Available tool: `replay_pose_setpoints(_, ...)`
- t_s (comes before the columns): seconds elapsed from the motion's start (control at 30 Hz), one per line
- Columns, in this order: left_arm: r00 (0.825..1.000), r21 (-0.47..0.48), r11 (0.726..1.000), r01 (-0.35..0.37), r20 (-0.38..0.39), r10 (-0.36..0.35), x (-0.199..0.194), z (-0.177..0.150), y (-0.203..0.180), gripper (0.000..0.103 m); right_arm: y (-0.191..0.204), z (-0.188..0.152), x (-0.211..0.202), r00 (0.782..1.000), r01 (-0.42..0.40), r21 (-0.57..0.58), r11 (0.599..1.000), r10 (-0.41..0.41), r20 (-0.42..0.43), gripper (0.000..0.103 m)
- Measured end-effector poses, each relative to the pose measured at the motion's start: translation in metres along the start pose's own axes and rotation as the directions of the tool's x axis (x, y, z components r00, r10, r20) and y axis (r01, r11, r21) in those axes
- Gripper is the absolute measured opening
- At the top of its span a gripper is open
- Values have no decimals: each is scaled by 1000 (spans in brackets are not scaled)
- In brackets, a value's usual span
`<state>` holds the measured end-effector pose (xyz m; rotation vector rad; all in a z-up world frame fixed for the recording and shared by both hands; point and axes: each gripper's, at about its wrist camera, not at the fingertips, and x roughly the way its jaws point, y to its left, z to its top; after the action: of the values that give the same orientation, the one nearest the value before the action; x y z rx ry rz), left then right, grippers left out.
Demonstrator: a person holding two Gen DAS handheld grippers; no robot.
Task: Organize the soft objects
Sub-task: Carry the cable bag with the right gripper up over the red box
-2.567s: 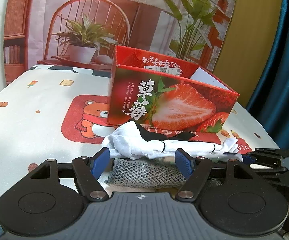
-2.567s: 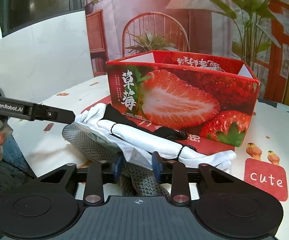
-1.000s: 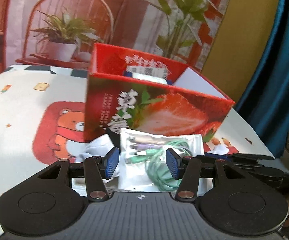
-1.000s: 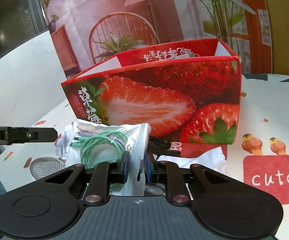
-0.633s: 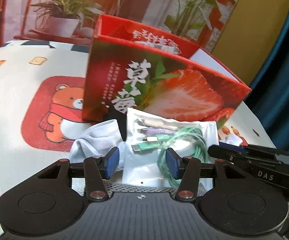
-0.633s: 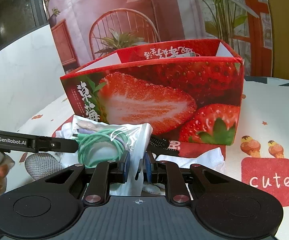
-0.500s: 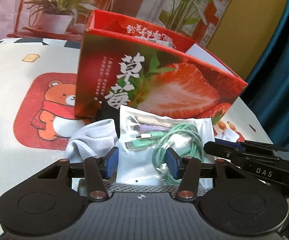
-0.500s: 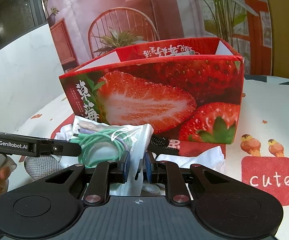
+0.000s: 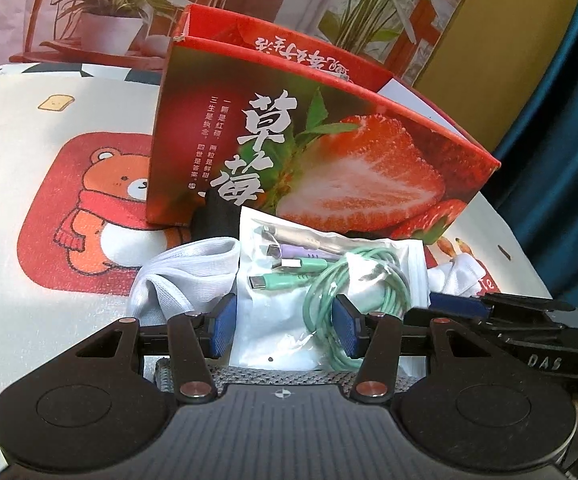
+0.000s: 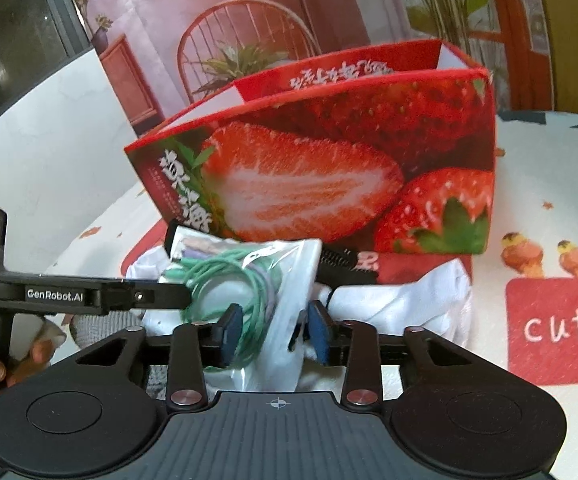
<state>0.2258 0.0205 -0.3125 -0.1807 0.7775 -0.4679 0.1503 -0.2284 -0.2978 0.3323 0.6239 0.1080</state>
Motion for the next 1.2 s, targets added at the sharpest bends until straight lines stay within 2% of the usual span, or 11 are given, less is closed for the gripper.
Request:
replay_pose_setpoints(0.1, 1000, 5, 1000, -18, -2, 18, 0, 1, -5, 54, 7, -3, 8, 1000, 10, -29, 1000, -11, -28, 36)
replay_pose_setpoints(0.17, 1000, 17, 1000, -15, 0, 15, -2, 3, -9, 53, 11, -3, 11, 999, 14, -37, 999, -15, -29, 31)
replay_pose_setpoints(0.23, 1000, 28, 1000, -11, 15, 10, -7, 4, -11, 53, 18, -1, 9, 1000, 10, -61, 998, -11, -23, 22)
replay_pose_setpoints(0.3, 1000, 19, 1000, -1, 31, 1, -10, 5, -11, 52, 24, 2, 5, 1000, 5, -103, 995, -6, -11, 20)
replay_pose_setpoints(0.5, 993, 44, 999, 16, 117, -21, -37, 16, -19, 49, 40, 11, -16, 996, 46, -208, 977, -29, 81, 19)
replay_pose_setpoints(0.63, 981, 74, 997, 19, 193, -33, -60, 30, -30, 49, 51, 22, -32, 986, 85, -278, 957, -41, 163, 16)
replay_pose_setpoints(0.83, 952, 129, 992, 17, 301, -56, -90, 63, -48, 49, 68, 52, -53, 962, 128, -363, 923, -27, 271, 16)
replay_pose_setpoints(1.03, 937, 163, 987, -19, 347, -39, -89, 97, -60, 49, 68, 95, -56, 948, 151, -398, 905, -18, 318, 16)
replay_pose_setpoints(1.13, 939, 153, 988, -27, 344, -28, -77, 119, -59, 49, 68, 114, -49, 943, 173, -431, 885, -22, 332, 16)
replay_pose_setpoints(1.2, 947, 122, 992, -35, 320, -6, -63, 132, -55, 49, 64, 127, -39, 942, 191, -440, 878, -37, 334, 16)
